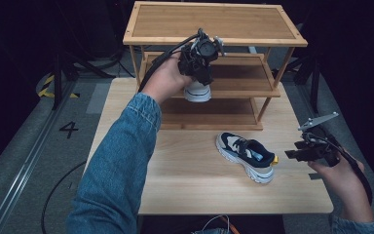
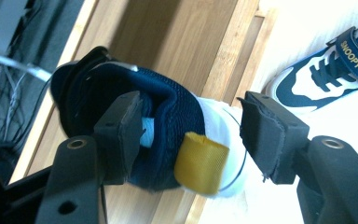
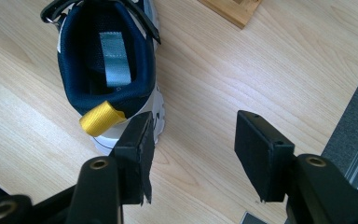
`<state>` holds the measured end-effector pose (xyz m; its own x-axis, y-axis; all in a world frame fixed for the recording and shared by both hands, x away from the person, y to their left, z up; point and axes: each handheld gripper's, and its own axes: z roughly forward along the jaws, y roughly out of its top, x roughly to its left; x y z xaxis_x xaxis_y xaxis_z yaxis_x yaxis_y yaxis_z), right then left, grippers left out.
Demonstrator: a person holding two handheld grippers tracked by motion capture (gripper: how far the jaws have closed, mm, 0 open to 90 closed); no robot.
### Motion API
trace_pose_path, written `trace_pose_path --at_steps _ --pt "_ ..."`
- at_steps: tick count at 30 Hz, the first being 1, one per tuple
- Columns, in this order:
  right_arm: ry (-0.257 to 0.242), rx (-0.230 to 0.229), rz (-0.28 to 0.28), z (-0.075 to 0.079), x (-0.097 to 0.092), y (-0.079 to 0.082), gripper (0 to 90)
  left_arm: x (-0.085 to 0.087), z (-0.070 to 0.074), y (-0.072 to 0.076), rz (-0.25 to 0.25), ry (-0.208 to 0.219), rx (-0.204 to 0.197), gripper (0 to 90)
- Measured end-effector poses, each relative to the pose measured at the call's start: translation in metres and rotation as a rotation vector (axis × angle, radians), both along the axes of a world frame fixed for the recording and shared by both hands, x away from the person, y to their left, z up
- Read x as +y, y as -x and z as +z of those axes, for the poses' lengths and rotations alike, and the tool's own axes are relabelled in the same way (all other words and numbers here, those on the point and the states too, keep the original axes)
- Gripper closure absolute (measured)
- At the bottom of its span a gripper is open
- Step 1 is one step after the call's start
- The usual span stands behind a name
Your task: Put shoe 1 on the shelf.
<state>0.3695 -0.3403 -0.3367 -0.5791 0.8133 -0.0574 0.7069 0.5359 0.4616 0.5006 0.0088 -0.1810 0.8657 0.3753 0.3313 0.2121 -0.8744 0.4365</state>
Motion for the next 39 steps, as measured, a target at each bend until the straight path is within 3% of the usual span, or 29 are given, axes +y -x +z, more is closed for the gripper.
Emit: trace_pose_path --at_steps 5,7,10,14,15,16,18,20,24,30,38,39 --pt "-0.003 -0.007 0.000 0.000 0.001 -0.001 48.6 0.009 0.010 0.013 0.015 0.060 0.008 38.8" --pt "-0.004 -0.008 0.002 0.000 0.002 -0.001 48.8 0.012 0.012 0.018 0.034 0.083 0.000 38.9" --pt "-0.004 -0.008 0.003 0.000 0.003 -0.002 49.1 0.020 0.016 0.030 0.076 0.141 0.026 42.6" --pt "-0.005 -0.007 0.004 0.001 0.004 -0.003 49.2 0.030 0.017 0.047 0.174 0.264 0.067 53.7" --pt "-0.006 -0.009 0.005 0.001 0.004 -0.003 49.2 0.030 0.017 0.047 0.174 0.264 0.067 55.5" --pt "-0.006 -0.009 0.005 0.001 0.004 -0.003 49.2 0.033 0.015 0.051 0.197 0.291 0.077 55.5" --pt "-0.007 -0.014 0.006 0.001 0.005 -0.004 49.4 0.036 0.010 0.059 0.227 0.302 0.046 62.7" --pt "-0.005 -0.019 0.008 0.002 0.006 -0.003 49.5 0.039 0.001 0.063 0.247 0.329 0.049 68.7" --pt "-0.006 -0.021 0.007 0.002 0.006 -0.003 49.7 0.041 -0.015 0.060 0.270 0.361 0.049 77.5" --pt "-0.013 -0.021 0.002 0.002 0.004 -0.003 49.5 0.043 -0.038 0.048 0.315 0.435 0.053 81.9" --pt "-0.014 -0.026 -0.001 0.002 0.004 -0.003 49.5 0.040 -0.062 0.033 0.340 0.432 0.088 83.0" --pt "-0.016 -0.025 -0.002 0.002 0.004 -0.003 49.5 0.040 -0.064 0.031 0.338 0.448 0.093 84.3"
